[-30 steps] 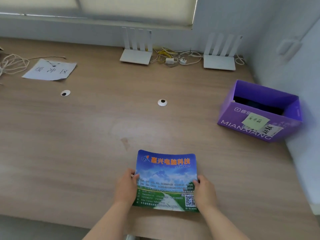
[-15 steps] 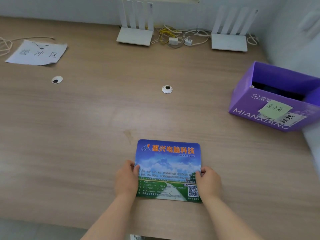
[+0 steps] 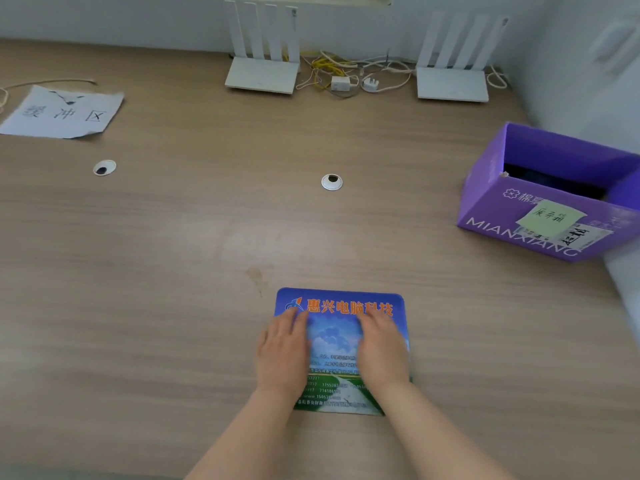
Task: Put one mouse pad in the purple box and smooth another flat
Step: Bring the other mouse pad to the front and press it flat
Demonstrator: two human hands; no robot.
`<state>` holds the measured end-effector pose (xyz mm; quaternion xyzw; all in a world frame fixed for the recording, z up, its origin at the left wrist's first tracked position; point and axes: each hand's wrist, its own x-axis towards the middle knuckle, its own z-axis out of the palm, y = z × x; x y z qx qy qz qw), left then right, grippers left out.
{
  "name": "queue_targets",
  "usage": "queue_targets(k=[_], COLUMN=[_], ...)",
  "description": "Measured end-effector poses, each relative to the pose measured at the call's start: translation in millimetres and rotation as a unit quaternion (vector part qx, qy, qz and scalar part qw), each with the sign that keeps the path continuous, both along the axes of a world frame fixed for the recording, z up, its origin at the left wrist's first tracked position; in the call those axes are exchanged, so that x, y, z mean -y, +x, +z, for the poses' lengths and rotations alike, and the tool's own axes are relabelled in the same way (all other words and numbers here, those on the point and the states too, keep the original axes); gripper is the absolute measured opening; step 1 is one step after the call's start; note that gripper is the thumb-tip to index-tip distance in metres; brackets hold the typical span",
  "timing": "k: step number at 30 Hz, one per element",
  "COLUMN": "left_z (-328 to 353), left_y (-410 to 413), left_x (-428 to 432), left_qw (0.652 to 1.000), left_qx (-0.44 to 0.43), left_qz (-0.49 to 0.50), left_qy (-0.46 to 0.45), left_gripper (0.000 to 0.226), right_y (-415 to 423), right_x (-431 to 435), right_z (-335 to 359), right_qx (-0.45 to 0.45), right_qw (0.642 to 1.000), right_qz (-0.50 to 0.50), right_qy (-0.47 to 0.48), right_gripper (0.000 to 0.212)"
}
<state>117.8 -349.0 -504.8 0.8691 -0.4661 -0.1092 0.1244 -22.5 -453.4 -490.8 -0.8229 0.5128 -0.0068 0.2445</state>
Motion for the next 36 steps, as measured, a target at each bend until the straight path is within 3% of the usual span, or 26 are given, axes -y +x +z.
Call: queue_targets(k=[3,6,13,20,25,30,33,36], left_z=[-5,-10,-21,-12,-3,-1,-5,-6], left_y=[4,6,17,54,57,40,24,4], left_x=[25,33,26,23,21,-19,-63,-99], left_qw=[0.989,0.981,0.982,0.978,0.969,0.969,0.971,0.972], left_qx=[-0.035,-0.033,-0.024,-0.011,0.030,0.036,0.025,0.003], left_qz=[-0.125,-0.155,-0.171,-0.156,-0.167,-0.189,-0.183,-0.180], left_qy=[0.073,0.111,0.079,0.136,0.179,0.157,0.154,0.148], left_gripper=[0.062,0.073,0.064,0.055,0.056,0.072,0.066,0.057], right_y=[40,62,49,-3,-27,-57,-87,-113], right_x=[-1,-2,6,42,57,21,-13,-48], right_z=[0,-5,-21,-16,-15,-9,-8,-9], right_qx=[0.016,0.057,0.029,-0.040,-0.083,-0.113,-0.118,-0.128], right_qw=[0.992,0.984,0.981,0.990,0.985,0.973,0.972,0.975], right_qz=[0.099,0.118,0.184,0.132,0.147,0.197,0.201,0.181], right_qy=[0.078,0.120,0.058,0.032,0.020,-0.030,-0.024,-0.030], right_gripper=[0.060,0.055,0.062,0.065,0.067,0.064,0.077,0.070])
